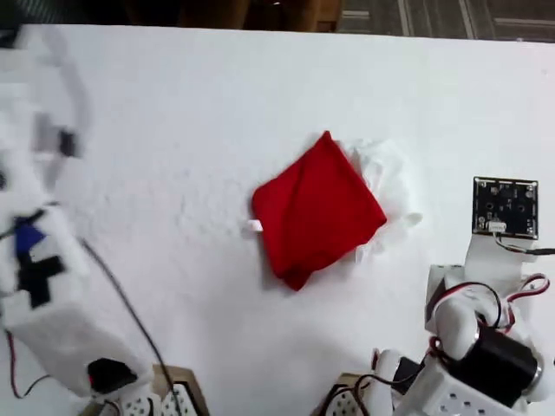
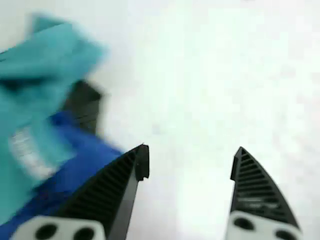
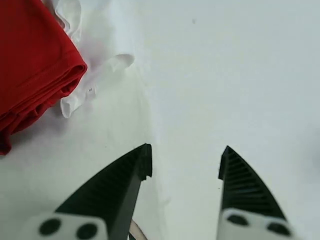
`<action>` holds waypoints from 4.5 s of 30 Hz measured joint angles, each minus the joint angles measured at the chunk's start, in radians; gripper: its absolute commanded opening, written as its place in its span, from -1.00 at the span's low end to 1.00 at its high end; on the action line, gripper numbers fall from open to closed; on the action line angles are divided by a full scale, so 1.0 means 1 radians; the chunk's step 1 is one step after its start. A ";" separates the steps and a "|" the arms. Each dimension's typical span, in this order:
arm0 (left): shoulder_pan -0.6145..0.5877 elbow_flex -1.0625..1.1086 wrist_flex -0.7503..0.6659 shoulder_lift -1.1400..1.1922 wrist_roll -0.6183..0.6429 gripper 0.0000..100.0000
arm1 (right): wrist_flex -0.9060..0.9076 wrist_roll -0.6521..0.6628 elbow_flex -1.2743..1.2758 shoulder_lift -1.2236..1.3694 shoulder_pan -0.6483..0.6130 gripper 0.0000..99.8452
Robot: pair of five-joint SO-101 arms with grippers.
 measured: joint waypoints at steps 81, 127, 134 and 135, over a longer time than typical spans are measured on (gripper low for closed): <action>-0.554 -0.126 -0.003 0.169 -0.095 -0.46 | 0.000 0.106 0.077 0.002 0.002 -0.55; 0.967 0.628 -0.769 0.068 0.279 -0.46 | -0.164 0.445 0.226 0.002 0.493 -0.55; 0.967 0.273 -0.609 0.408 0.279 -0.88 | -0.164 0.450 0.226 0.002 0.508 -0.55; 0.968 0.195 -0.563 0.460 0.281 -0.97 | -0.164 0.451 0.226 0.002 0.508 -0.55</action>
